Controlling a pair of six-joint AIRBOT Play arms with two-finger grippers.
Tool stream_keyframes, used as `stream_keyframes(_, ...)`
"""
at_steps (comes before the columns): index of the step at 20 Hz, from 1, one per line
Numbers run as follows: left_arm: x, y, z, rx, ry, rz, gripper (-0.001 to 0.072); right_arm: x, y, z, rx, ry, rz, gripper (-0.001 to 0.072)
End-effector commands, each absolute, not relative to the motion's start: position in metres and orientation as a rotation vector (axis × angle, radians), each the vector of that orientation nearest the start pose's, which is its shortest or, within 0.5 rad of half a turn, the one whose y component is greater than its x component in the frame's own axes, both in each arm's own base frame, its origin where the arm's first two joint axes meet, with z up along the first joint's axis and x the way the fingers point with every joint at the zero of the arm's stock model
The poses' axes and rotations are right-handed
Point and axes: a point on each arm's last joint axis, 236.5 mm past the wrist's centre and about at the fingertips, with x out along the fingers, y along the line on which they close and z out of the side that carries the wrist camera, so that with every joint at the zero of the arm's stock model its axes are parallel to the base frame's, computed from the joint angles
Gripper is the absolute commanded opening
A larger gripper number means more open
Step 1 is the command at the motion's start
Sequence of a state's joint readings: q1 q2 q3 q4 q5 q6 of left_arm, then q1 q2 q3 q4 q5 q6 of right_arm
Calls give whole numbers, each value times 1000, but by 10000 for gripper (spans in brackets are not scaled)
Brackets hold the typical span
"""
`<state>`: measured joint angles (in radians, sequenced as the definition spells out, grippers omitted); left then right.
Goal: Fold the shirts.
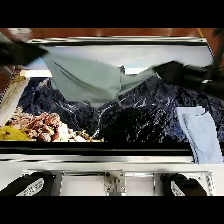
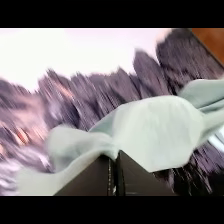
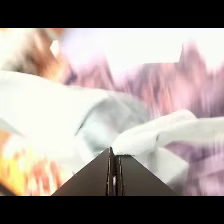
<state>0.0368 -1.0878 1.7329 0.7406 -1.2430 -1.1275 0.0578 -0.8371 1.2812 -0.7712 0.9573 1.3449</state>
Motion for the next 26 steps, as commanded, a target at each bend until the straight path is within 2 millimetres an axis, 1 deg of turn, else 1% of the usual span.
stream_keyframes(1,316,-133,465,16,154,-660,40,290,149,412,390,193,627,60)
stream_keyframes(2,307,-135,471,30,141,-664,40,281,150,416,406,197,637,60)
stream_keyframes(3,299,-135,470,48,147,-661,40,273,153,413,411,222,649,59)
stream_keyframes(4,296,-129,463,79,173,-635,40,264,157,404,395,269,665,60)
stream_keyframes(5,296,-120,452,117,219,-595,41,257,158,391,362,319,665,59)
stream_keyframes(6,298,-105,438,137,281,-531,40,249,156,375,315,383,657,59)
stream_keyframes(7,302,-86,426,124,342,-441,40,244,151,358,272,447,632,60)
stream_keyframes(9,309,-55,412,97,410,-300,40,240,133,323,244,593,534,60)
stream_keyframes(10,310,-47,412,86,417,-260,41,240,124,312,232,633,492,60)
stream_keyframes(11,309,-44,413,89,410,-248,40,240,119,308,221,648,469,60)
stream_keyframes(13,307,-45,427,87,356,-246,40,241,119,310,223,637,467,60)
stream_keyframes(15,298,-47,452,82,255,-241,40,240,126,315,241,626,499,59)
stream_keyframes(18,271,-47,500,81,63,-219,41,231,141,320,276,633,568,59)
stream_keyframes(19,262,-47,512,79,16,-212,41,226,146,319,292,652,590,60)
stream_keyframes(20,256,-46,519,64,-11,-202,41,222,147,315,321,688,588,59)
stream_keyframes(21,254,-44,520,64,-15,-196,40,219,144,307,372,742,552,59)
stream_keyframes(22,258,-40,518,70,-5,-179,41,219,140,299,428,794,502,59)
stream_keyframes(23,266,-34,514,77,11,-158,41,215,139,287,463,857,477,59)
stream_keyframes(24,278,-29,507,83,35,-140,41,210,140,274,464,914,473,59)
stream_keyframes(25,292,-27,499,80,62,-138,41,204,139,255,472,991,458,59)
stream_keyframes(26,311,-26,488,74,100,-141,41,199,138,234,474,1070,446,59)
